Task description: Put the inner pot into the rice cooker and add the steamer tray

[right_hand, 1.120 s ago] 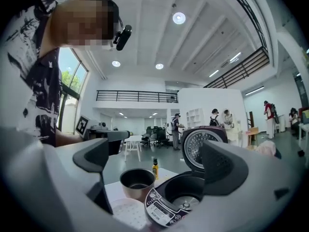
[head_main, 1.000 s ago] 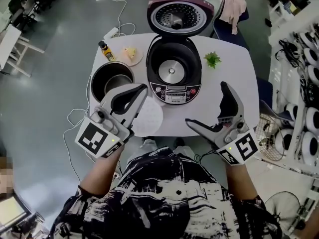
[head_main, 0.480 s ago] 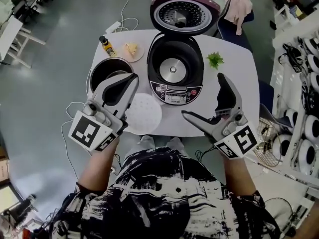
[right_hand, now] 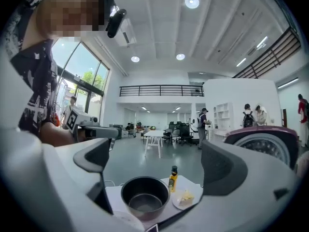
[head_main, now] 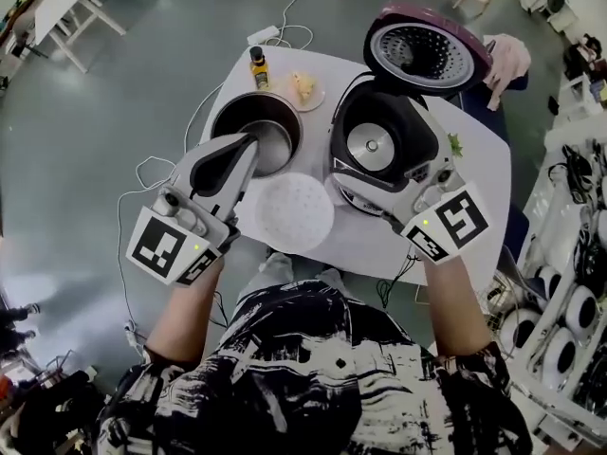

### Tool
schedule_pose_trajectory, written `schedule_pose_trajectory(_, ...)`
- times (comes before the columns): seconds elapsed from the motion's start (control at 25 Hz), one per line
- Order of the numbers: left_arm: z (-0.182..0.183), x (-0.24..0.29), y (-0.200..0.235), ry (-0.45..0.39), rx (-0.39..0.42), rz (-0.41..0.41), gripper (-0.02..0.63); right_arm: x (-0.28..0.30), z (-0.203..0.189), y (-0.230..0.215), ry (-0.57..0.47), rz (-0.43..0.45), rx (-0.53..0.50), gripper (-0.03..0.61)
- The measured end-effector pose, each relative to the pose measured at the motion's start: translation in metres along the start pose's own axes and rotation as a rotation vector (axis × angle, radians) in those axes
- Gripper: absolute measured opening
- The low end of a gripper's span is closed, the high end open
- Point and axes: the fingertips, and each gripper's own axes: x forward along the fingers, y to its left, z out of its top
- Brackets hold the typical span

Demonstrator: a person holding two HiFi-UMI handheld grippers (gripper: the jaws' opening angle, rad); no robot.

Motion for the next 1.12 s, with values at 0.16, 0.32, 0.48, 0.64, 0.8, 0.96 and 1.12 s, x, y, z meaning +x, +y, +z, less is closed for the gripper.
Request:
schedule_pose_trajectory(0.16, -0.005, -0.029, 0.025, -0.004, -0.023, 0.072, 0.005, 0.062, -0.02, 0.01, 0.061, 0.093, 0.004, 0.554)
schedule_pose_trajectory(0.32, -0.017, -0.055, 0.049, -0.005, -0.047, 0.126, 0.005, 0.121, -0.079, 0.003, 0.206, 0.132, 0.064, 0.553)
schedule_pose_trajectory(0.48, -0.026, -0.083, 0.071, -0.014, -0.08, 0.187, 0.005, 0.176, -0.145, -0.01, 0.396, 0.134, 0.129, 0.552)
schedule_pose_trajectory(0.64, -0.036, -0.102, 0.092, -0.019, -0.104, 0.221, 0.005, 0.214, -0.212, -0.024, 0.598, 0.113, 0.155, 0.552)
schedule_pose_trajectory(0.8, -0.042, -0.118, 0.103, -0.021, -0.124, 0.246, 0.005, 0.227, -0.265, -0.024, 0.764, 0.119, 0.213, 0.552)
schedule_pose_trajectory(0.96, -0.05, -0.131, 0.115, -0.02, -0.145, 0.272, 0.005, 0.232, -0.312, -0.031, 0.892, 0.096, 0.271, 0.531)
schedule_pose_trajectory(1.12, -0.053, -0.138, 0.121, -0.017, -0.155, 0.295, 0.005, 0.217, -0.347, -0.047, 1.011, 0.059, 0.293, 0.391)
